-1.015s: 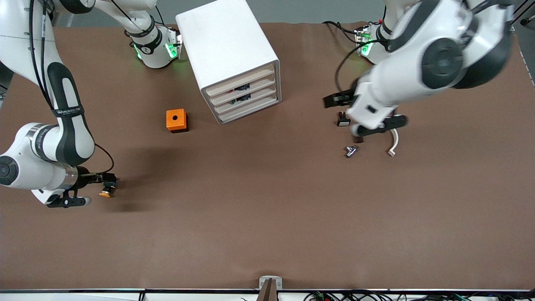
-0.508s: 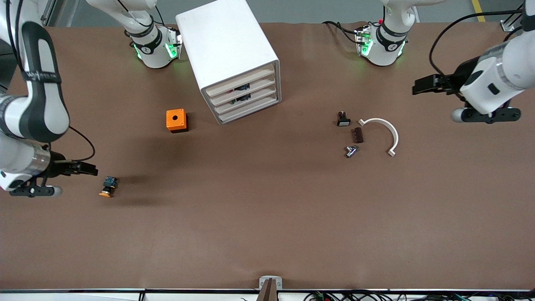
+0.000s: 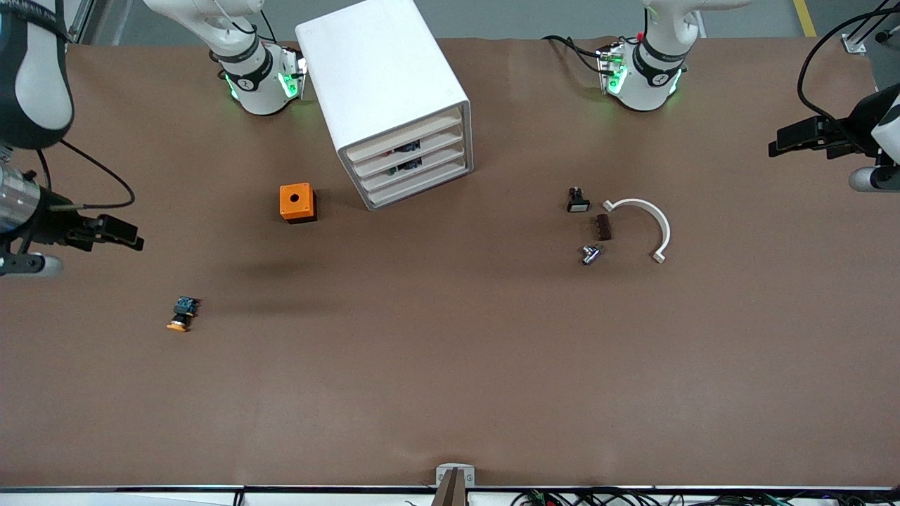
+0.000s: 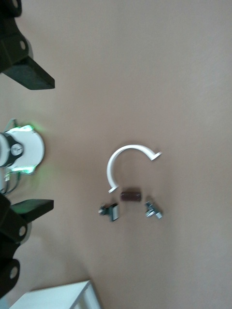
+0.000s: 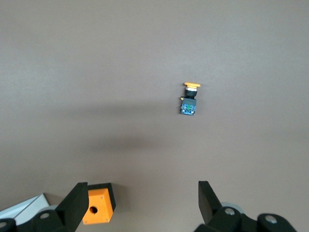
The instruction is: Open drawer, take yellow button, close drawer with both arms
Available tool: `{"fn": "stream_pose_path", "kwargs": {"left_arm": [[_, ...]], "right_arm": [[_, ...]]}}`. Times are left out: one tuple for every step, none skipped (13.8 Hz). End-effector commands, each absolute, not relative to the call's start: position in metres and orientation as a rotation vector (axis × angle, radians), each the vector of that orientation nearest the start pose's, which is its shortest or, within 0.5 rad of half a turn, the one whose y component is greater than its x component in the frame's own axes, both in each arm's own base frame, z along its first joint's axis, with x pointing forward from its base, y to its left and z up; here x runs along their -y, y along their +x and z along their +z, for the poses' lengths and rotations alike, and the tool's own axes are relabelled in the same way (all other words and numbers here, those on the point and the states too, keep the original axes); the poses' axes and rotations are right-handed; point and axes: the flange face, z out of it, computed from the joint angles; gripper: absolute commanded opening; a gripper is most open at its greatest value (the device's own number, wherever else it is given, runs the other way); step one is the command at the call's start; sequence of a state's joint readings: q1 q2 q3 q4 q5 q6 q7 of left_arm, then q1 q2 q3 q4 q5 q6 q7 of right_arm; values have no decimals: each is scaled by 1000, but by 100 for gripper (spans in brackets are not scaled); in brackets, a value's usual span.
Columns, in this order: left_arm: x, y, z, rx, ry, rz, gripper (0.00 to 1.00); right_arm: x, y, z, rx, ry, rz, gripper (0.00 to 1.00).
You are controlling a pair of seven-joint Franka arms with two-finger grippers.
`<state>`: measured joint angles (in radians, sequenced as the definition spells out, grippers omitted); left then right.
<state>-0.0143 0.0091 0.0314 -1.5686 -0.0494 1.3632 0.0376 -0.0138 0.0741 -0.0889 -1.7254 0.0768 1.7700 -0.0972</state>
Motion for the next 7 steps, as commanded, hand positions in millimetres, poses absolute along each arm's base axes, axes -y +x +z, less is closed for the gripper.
{"fn": "stream_pose_path", "kwargs": {"left_arm": [[2,534,602,-64,-3153,199,100],[2,538,603,-66,-3155,162,100],[4,541,602,-70,-3155,140,100],[8,545,598,-82,-3155,133,100],[14,547,599,-89,-3152,123,100],[15,547,601,-87,-3153,111,100],[15,549,608,-80,-3153,80,100]], "right_arm": [[49,558,553,-42,-3065,3,100],[45,552,563,-25,-3066,-8,100],[43,547,573,-14,-3076,-13,100],[40,542,581,1,-3093,-15,100],[34,535,592,11,-3110,-17,100],[33,528,602,-1,-3124,-30,100],[32,520,612,1,-3132,-29,100]]}}
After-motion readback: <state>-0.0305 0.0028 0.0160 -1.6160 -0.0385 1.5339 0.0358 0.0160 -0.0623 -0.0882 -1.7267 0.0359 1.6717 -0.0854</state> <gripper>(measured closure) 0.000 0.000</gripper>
